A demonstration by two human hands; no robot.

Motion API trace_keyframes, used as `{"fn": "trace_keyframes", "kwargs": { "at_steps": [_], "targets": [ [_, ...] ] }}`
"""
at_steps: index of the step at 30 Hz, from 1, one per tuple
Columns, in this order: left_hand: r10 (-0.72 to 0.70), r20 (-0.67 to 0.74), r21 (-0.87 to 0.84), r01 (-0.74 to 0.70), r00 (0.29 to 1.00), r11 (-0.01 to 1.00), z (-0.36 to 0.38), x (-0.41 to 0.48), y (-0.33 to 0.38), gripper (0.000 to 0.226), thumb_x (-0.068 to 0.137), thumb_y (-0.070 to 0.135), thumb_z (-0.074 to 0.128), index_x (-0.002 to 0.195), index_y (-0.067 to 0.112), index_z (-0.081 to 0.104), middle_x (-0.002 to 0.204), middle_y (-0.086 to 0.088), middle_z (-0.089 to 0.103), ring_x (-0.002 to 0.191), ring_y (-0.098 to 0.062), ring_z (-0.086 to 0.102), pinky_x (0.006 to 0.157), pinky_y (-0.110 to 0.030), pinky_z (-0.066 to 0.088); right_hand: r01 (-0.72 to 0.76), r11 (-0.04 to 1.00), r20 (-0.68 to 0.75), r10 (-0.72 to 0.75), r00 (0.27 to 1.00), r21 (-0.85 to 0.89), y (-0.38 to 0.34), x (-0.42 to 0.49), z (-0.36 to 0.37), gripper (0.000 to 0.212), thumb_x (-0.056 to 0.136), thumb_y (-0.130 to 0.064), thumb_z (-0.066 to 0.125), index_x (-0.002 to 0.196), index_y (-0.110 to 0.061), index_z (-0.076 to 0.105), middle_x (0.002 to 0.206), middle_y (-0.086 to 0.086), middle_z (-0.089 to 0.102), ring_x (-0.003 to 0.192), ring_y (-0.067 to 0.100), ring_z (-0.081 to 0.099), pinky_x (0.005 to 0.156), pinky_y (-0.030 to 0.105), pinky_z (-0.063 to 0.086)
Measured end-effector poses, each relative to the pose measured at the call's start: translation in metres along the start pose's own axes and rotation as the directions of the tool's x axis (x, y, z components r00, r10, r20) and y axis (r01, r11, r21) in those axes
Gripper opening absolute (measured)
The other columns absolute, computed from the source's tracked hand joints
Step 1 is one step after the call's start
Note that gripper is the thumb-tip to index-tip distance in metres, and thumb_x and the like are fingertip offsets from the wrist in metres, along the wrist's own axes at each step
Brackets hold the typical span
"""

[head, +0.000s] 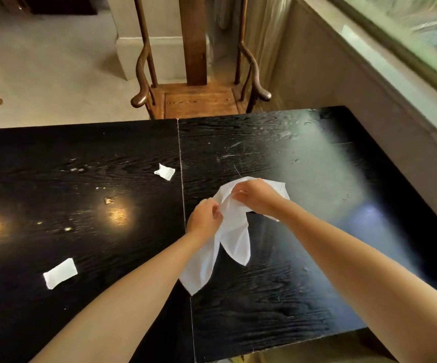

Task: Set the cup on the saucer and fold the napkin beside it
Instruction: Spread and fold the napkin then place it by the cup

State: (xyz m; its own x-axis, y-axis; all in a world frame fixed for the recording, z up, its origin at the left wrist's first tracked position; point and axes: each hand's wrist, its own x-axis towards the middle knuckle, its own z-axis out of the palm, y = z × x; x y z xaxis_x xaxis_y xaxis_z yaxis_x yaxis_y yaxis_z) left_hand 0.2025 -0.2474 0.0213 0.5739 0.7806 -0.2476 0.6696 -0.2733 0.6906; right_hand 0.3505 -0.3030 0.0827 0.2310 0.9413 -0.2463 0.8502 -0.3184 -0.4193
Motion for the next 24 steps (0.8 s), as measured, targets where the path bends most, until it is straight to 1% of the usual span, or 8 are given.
{"fn": "trace_keyframes", "kwargs": {
  "at_steps": [4,9,12,14,18,20,22,24],
  "targets": [
    [0.049,-0.036,0.016,-0.048,0.998,0.999,-0.028,0.011,0.023,0.01,0.089,0.016,0.049,0.081,0.014,0.053,0.09,-0.003,0.057,0.078,-0.023,0.056,0.071,-0.04,0.049,-0.001,0.999,-0.013,0.0,1.0,-0.035,-0.017,0.004,-0.054,0.025,0.091,-0.02,0.049,0.101,-0.015,0.071,0.102,0.01,0.071,0.09,0.027,0.062,0.078,0.033,0.051],
    [0.152,-0.083,0.069,-0.146,0.985,0.987,-0.069,0.025,0.051,0.008,0.085,0.013,0.048,0.078,0.014,0.053,0.086,-0.002,0.052,0.075,-0.023,0.052,0.063,-0.035,0.04,-0.004,0.999,-0.136,-0.003,0.991,-0.045,-0.032,-0.002,-0.123,0.021,0.088,-0.021,0.055,0.097,-0.013,0.073,0.093,0.007,0.069,0.076,0.02,0.058,0.067,0.028,0.047],
    [0.213,-0.114,0.098,-0.202,0.97,0.974,-0.094,0.034,0.062,0.011,0.086,0.017,0.051,0.08,0.01,0.056,0.085,-0.003,0.054,0.077,-0.024,0.055,0.066,-0.039,0.047,0.009,0.997,-0.198,-0.025,0.98,-0.08,-0.036,-0.012,-0.163,0.021,0.088,-0.022,0.058,0.097,-0.011,0.073,0.089,0.004,0.066,0.077,0.018,0.056,0.067,0.025,0.04],
    [0.24,-0.129,0.127,-0.224,0.962,0.966,-0.112,0.04,0.072,0.015,0.088,0.021,0.051,0.081,0.01,0.058,0.087,-0.005,0.056,0.078,-0.025,0.057,0.069,-0.04,0.049,0.009,0.994,-0.221,-0.034,0.975,-0.113,-0.035,-0.02,-0.188,0.021,0.088,-0.025,0.059,0.095,-0.011,0.074,0.091,0.005,0.068,0.083,0.022,0.06,0.071,0.029,0.045],
    [0.265,-0.129,0.117,-0.25,0.956,0.961,-0.154,0.051,0.092,0.023,0.091,0.028,0.05,0.073,0.015,0.057,0.077,-0.003,0.059,0.075,-0.024,0.057,0.062,-0.032,0.041,-0.021,0.986,-0.265,-0.024,0.964,-0.166,-0.029,-0.042,-0.23,0.023,0.088,-0.03,0.058,0.093,-0.015,0.074,0.094,0.007,0.069,0.089,0.024,0.063,0.079,0.033,0.048],
    [0.333,-0.114,0.143,-0.317,0.936,0.938,-0.179,0.054,0.106,0.017,0.091,0.028,0.055,0.077,0.019,0.061,0.08,-0.002,0.064,0.08,-0.022,0.059,0.068,-0.032,0.044,-0.032,0.982,-0.298,-0.024,0.954,-0.184,-0.027,-0.056,-0.251,0.024,0.088,-0.032,0.059,0.094,-0.014,0.074,0.091,0.006,0.067,0.084,0.022,0.061,0.074,0.028,0.048],
    [0.406,-0.076,0.141,-0.393,0.911,0.909,-0.202,0.051,0.122,0.016,0.09,0.029,0.058,0.079,0.019,0.063,0.078,0.0,0.062,0.08,-0.02,0.059,0.069,-0.031,0.044,-0.046,0.98,-0.315,-0.018,0.949,-0.193,-0.027,-0.072,-0.268,0.025,0.089,-0.033,0.059,0.093,-0.013,0.073,0.085,0.004,0.064,0.072,0.017,0.056,0.061,0.022,0.043],
    [0.456,-0.03,0.138,-0.448,0.89,0.883,-0.22,0.045,0.136,0.013,0.09,0.03,0.059,0.081,0.021,0.064,0.082,0.0,0.063,0.081,-0.017,0.058,0.07,-0.03,0.044,-0.04,0.977,-0.287,-0.022,0.958,-0.208,-0.024,-0.085,-0.281,0.029,0.089,-0.036,0.058,0.087,-0.011,0.073,0.081,0.005,0.065,0.069,0.016,0.054,0.059,0.024,0.042]
  ]
}}
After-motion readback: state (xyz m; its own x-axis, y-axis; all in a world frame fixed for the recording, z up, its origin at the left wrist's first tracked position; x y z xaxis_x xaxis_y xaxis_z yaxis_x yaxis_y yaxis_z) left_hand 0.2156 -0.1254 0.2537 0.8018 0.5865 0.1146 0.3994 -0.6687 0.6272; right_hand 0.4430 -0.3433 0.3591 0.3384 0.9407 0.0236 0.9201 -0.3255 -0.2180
